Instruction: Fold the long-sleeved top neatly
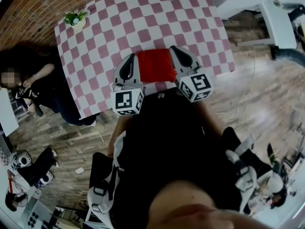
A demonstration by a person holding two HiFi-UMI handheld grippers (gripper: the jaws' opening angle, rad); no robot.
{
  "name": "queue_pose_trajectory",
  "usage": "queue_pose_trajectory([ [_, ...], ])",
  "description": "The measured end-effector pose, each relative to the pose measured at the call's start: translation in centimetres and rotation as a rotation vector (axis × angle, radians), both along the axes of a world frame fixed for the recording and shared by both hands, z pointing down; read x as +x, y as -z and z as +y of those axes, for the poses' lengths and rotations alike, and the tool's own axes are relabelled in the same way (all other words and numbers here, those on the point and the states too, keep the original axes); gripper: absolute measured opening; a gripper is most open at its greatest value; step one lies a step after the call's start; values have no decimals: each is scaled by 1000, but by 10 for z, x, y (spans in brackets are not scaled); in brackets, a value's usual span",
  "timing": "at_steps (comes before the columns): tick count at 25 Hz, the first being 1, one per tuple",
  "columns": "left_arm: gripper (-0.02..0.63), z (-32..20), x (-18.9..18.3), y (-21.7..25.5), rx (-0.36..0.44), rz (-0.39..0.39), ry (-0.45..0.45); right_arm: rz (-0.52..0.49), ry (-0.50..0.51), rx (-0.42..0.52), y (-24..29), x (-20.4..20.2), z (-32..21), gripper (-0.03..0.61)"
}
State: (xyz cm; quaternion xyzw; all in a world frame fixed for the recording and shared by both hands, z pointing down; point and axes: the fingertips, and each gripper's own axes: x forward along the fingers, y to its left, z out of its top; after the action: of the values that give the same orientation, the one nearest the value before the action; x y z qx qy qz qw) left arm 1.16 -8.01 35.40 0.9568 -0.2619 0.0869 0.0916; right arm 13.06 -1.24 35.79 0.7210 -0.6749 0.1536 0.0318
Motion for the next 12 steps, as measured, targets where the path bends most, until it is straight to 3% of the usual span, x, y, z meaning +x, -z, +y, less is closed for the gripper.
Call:
queue_pose_trajectory([
  [6,11,-7,12,3,14,-10,39,-5,38,6,5,6,-5,11],
  [12,11,-11,24,2,17,-12,61,-7,12,-1,-2,23,-7,11],
])
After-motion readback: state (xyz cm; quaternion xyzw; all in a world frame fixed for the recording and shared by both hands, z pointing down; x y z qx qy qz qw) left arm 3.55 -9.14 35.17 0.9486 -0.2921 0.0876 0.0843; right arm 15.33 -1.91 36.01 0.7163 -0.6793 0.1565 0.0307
